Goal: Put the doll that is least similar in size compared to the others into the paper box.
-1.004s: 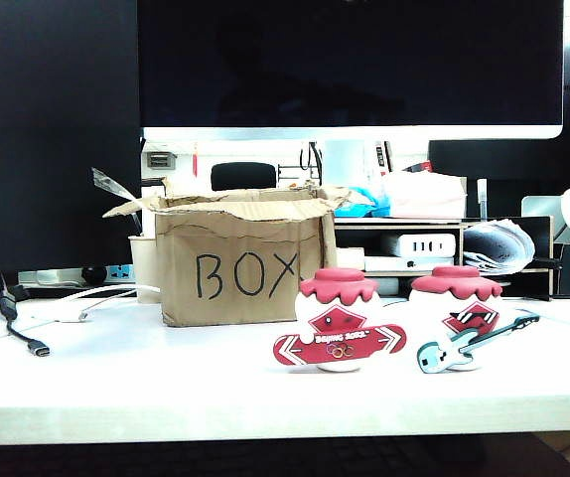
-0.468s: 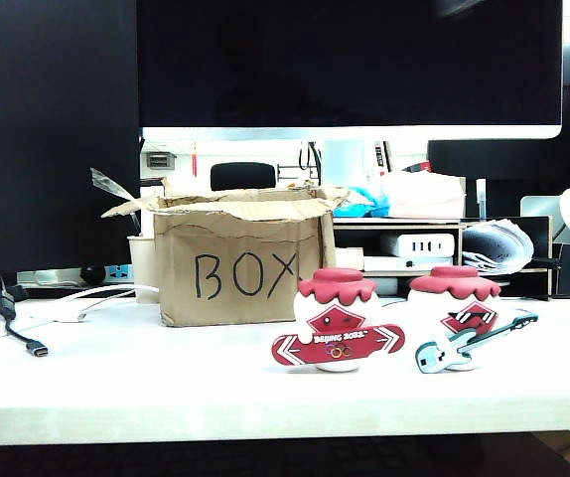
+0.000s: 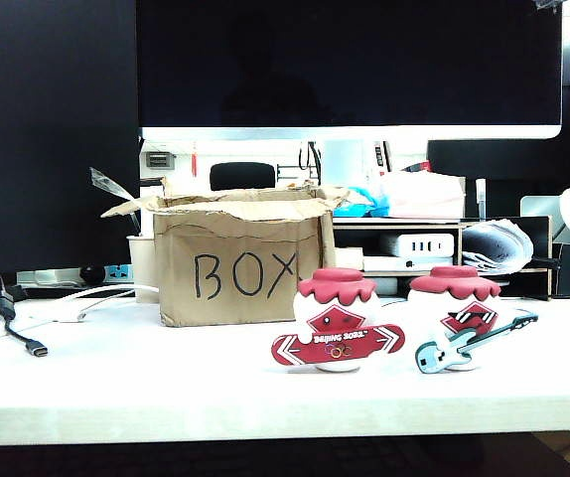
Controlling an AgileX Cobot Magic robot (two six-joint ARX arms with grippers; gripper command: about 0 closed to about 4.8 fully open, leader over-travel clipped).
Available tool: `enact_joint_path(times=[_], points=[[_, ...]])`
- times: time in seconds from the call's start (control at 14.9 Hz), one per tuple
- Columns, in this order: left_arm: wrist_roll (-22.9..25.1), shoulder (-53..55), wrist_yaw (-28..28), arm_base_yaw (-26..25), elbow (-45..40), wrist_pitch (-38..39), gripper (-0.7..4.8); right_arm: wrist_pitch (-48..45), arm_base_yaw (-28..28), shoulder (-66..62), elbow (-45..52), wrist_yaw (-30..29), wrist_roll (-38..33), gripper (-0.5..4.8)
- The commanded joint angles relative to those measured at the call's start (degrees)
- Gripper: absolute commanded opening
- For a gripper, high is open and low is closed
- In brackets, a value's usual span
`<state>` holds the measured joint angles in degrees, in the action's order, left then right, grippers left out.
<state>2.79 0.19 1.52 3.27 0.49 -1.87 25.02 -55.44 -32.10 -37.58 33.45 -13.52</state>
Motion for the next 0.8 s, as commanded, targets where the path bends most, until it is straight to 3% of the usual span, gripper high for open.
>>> enact_joint_path(times=[0.07, 0.67, 0.8], points=[[0.0, 0.0, -0.2, -0.1, 0.1, -0.4, -0.05, -0.8, 0.0, -0.1, -0.2, 0.4, -0.1, -0.04], [0.0, 0.0, -0.2, -0.1, 0.1, -0.4, -0.05, -0.8, 0.0, -0.1, -0.2, 0.4, -0.1, -0.04], [0.0, 0.0, -0.2, -0.1, 0.1, -0.4, -0.05, -0.9, 3.8, 2.3, -0.2, 0.3, 3.1, 0.26]])
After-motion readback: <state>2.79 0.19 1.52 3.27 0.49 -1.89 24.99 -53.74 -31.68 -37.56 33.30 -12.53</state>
